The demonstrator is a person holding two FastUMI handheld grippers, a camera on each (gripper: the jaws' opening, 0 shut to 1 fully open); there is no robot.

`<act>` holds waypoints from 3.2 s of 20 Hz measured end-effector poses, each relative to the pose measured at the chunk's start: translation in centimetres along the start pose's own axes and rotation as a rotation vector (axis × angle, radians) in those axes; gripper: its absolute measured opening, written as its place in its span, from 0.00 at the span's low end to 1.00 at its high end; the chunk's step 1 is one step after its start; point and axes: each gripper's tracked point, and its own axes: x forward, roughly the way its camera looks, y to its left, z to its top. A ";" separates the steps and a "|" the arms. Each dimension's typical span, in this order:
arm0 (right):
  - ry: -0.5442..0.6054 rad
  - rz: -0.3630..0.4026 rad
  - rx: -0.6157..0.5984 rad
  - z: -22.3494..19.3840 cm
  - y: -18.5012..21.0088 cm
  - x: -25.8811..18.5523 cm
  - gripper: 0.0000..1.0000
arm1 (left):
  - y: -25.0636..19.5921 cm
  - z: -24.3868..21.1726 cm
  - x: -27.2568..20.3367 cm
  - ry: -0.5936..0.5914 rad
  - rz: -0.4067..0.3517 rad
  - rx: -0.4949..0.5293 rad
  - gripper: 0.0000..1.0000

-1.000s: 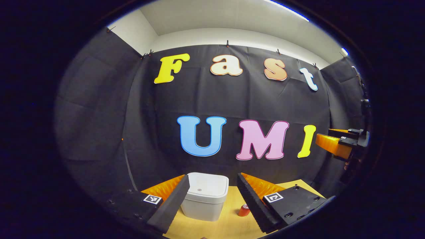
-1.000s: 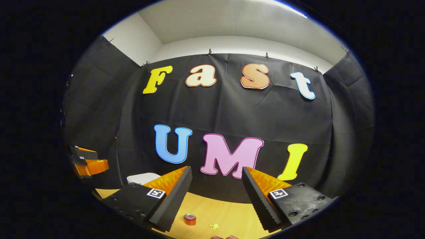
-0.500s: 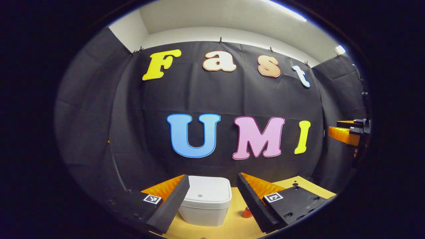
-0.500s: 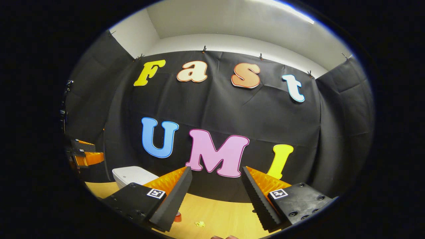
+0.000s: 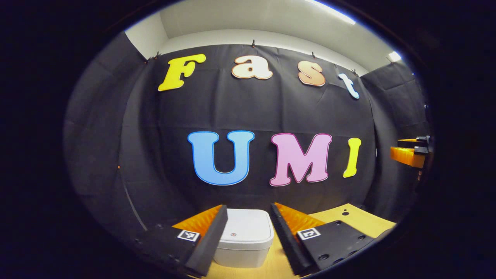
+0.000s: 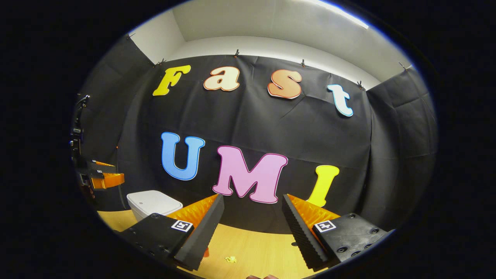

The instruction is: Press the lid of the desktop garbage bin to open it, pick up the crumpled paper on the desktop and throw it into the bin, then pick up the pop can on the desktop and drop it into the bin, and finally close the garbage bin lid.

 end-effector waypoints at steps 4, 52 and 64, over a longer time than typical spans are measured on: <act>-0.014 -0.062 -0.014 0.1 -2.6 -0.7 0.96 | 1.6 -1.3 3.4 0.046 0.000 -0.022 0.07; 0.277 -0.081 0.022 -8.8 -0.3 0.1 0.97 | -0.1 0.9 -3.6 0.086 -0.129 0.020 0.84; 0.785 0.169 0.153 -27.0 5.1 10.2 0.98 | -1.1 2.3 -10.4 0.046 0.012 0.067 0.95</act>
